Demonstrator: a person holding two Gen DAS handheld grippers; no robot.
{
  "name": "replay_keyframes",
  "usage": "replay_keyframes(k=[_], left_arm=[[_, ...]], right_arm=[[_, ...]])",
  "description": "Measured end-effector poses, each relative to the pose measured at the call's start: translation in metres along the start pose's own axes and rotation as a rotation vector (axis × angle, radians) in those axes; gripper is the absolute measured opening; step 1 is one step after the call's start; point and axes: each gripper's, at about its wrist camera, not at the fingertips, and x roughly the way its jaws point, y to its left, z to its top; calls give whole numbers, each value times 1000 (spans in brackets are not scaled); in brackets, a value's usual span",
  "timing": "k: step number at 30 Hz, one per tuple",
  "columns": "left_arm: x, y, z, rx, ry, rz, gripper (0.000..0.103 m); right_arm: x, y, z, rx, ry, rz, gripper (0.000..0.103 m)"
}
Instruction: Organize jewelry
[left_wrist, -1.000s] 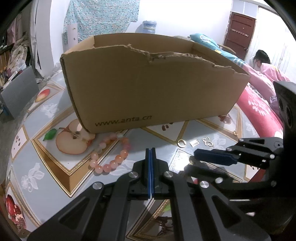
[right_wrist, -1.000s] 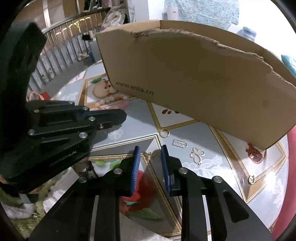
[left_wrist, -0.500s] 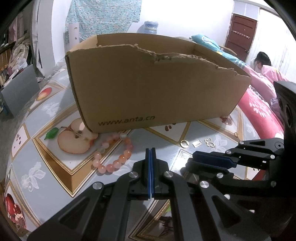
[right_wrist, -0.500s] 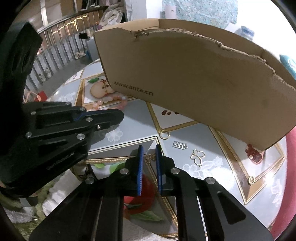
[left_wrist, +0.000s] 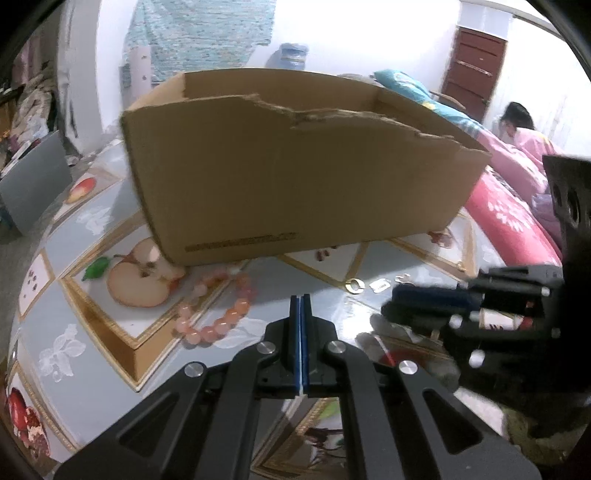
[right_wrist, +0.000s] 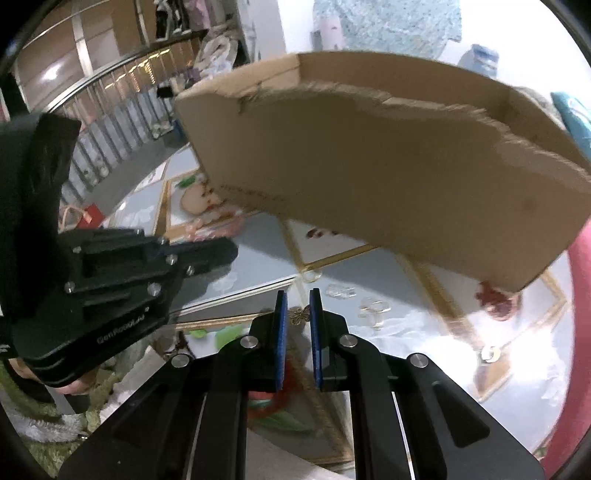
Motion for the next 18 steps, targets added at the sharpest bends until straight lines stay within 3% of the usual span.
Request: replay_keyframes(k=[1, 2, 3, 6, 18], left_arm=[[0, -3, 0, 12, -3, -10, 6], [1, -6, 1, 30, -5, -24, 14], [3, -11, 3, 56, -6, -39, 19], [9, -25, 7, 119, -1, -56, 22], [40, -46, 13, 269, 54, -34, 22]], right_arm=[[-3, -4, 1, 8, -10, -5, 10], [-7, -9, 1, 19, -20, -10, 1], [-11, -16, 2, 33, -29, -10, 0], [-20, -29, 2, 61, -53, -12, 0], [-31, -57, -5, 120, -89, -4, 0]])
